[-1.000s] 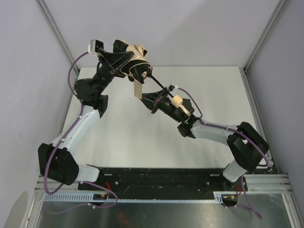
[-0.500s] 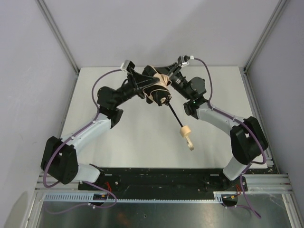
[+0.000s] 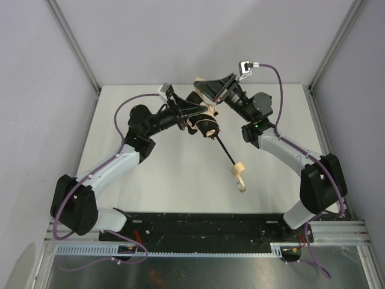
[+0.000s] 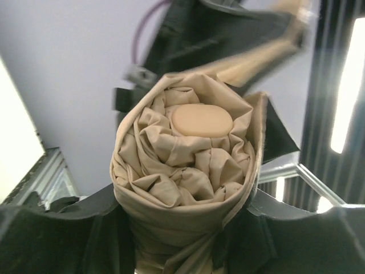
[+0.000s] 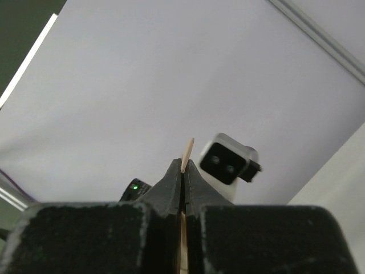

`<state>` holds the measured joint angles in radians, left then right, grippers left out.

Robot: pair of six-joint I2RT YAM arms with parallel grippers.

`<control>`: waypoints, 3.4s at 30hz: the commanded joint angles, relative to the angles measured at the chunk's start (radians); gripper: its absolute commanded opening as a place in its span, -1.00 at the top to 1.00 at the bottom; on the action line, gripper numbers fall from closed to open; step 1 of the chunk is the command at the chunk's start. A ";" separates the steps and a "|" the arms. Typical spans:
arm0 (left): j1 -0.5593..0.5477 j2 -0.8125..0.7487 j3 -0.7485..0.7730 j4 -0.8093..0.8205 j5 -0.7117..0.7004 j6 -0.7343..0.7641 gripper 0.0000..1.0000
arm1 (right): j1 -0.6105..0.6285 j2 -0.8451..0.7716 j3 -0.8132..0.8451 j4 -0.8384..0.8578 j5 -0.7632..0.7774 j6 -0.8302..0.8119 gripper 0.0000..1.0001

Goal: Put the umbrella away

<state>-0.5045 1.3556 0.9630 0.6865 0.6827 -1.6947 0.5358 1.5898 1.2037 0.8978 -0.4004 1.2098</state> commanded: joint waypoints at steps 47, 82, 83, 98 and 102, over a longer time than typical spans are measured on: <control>0.227 0.231 -0.179 -1.107 -0.592 0.606 1.00 | 0.193 0.263 -0.163 0.583 -0.421 -0.364 1.00; 0.233 0.299 -0.194 -1.048 -0.608 0.619 1.00 | 0.353 0.370 -0.270 -0.005 -0.160 -1.053 1.00; 0.233 0.297 -0.195 -1.048 -0.609 0.619 1.00 | 0.352 0.375 -0.270 -0.002 -0.147 -1.057 1.00; 0.229 0.300 -0.185 -1.046 -0.577 0.620 1.00 | 0.370 0.400 -0.253 -0.050 0.011 -1.145 1.00; 0.229 0.302 -0.181 -1.047 -0.570 0.622 1.00 | 0.386 0.411 -0.250 -0.127 -0.003 -1.184 0.93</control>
<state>-0.2749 1.6199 0.8028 -0.2623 0.2111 -1.1301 0.9108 1.9862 0.9291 0.8669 -0.4484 0.1089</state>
